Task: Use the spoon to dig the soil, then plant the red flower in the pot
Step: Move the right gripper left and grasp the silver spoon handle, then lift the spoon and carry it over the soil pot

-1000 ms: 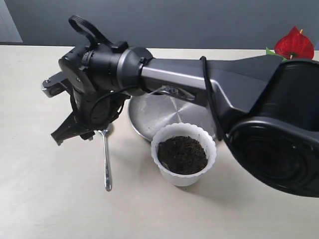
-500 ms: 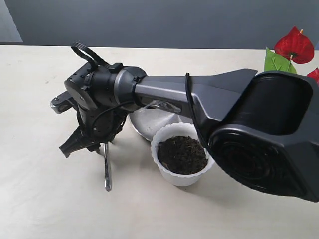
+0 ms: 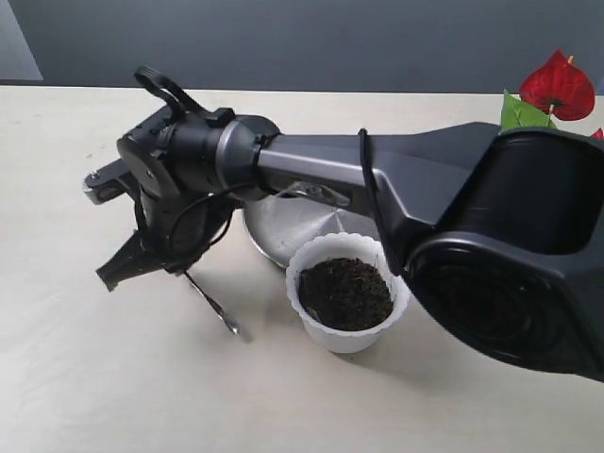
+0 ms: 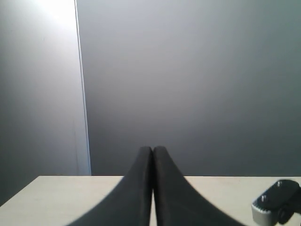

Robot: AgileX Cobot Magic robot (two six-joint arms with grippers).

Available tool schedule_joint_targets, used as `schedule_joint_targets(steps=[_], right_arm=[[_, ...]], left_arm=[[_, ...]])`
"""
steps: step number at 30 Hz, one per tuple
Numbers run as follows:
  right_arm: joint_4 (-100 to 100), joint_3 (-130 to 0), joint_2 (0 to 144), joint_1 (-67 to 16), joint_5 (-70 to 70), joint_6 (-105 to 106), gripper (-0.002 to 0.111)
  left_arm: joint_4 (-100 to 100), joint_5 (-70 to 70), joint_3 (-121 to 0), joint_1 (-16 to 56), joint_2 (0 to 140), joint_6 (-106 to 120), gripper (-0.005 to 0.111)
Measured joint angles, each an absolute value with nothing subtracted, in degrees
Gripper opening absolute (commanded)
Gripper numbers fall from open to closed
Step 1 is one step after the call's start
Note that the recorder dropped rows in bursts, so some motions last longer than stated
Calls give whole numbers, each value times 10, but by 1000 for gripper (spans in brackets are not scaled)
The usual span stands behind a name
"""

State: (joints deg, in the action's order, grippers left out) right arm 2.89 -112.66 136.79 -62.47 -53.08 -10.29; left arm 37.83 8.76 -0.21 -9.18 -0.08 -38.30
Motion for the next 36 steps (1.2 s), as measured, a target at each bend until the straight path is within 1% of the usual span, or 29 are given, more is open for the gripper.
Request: schedule_joint_targets(steps=[6,12,15,20,24,30,36], right_arm=[[28,-1127,1294,-630,-512,-60,-1],[45,-1127,1217,-644,-521,-8,-1],[85,-1127,1182,-648,-560,0,-1],[165,-1127,1140,-651,-661,0,-1],[190,-1121,1121,-652,-693,13,-1],[232,-1027,1064,-657,-695,17,-1],[304,-882,976,-680,-697,-4,-1]], left_arm=[[378,88,-2,-92,-1,-383,0],[378,88,-2,-92,-1,-383,0],[378,88,-2,-92,-1,-383,0],[378,88,-2,-92,-1,-383,0],[378,88,-2,-92,-1,-383,0],[378,88,-2,-92,-1,-383,0],[378,88,-2,-92,-1,-383,0]])
